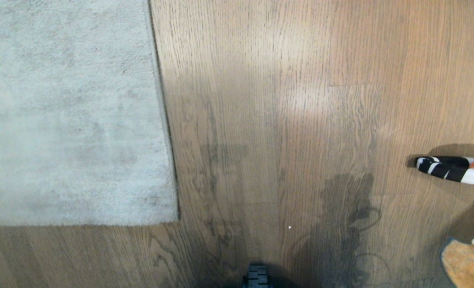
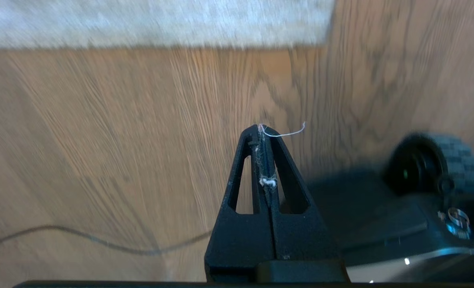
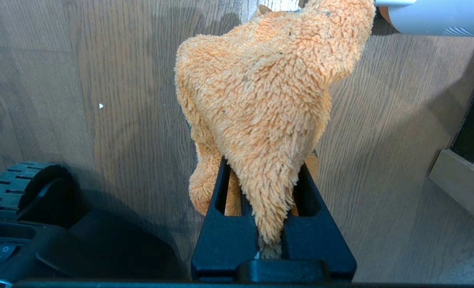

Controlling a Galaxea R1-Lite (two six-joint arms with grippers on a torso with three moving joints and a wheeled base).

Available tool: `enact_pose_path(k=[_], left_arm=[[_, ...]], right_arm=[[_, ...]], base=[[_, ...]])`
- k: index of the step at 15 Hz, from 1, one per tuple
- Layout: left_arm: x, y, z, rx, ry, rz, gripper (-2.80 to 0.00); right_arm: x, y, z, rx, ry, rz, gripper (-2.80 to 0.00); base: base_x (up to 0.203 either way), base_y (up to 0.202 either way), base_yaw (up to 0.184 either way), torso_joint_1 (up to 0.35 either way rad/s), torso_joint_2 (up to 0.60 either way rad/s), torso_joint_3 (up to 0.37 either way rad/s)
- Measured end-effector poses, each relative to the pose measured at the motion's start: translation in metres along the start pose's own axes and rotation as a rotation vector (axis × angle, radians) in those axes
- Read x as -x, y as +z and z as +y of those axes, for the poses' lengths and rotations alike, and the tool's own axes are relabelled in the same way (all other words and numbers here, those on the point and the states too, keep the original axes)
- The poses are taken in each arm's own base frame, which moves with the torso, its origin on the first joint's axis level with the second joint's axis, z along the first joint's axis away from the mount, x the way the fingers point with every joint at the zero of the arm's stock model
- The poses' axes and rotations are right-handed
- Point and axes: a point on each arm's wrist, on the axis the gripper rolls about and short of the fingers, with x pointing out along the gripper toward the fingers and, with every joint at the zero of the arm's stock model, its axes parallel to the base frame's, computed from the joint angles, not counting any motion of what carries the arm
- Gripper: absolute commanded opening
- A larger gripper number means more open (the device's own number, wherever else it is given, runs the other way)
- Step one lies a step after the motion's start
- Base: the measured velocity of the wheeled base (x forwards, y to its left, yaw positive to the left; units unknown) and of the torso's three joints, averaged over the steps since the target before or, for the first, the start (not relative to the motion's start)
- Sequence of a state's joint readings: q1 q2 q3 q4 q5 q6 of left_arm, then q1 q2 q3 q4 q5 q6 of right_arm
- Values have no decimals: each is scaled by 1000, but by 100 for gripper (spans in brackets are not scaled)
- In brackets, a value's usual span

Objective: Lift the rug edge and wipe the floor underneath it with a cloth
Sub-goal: Lift up the carpet

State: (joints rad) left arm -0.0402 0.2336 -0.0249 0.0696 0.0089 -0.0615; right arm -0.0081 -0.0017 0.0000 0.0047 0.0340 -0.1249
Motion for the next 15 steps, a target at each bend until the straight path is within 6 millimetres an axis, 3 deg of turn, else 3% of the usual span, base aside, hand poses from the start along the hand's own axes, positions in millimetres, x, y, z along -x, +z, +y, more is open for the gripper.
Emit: enact_pose_path(k=[9, 15], left_arm=[[-10, 20, -5, -55, -239, 170, -280], [-40, 61, -17, -54, -315, 288, -280]], right_arm=[[0, 0, 0, 0, -1, 1, -280], [0, 0, 0, 0, 0, 0, -280]], base=[[0, 0, 0, 0, 0, 0], [0, 0, 0, 0, 0, 0]])
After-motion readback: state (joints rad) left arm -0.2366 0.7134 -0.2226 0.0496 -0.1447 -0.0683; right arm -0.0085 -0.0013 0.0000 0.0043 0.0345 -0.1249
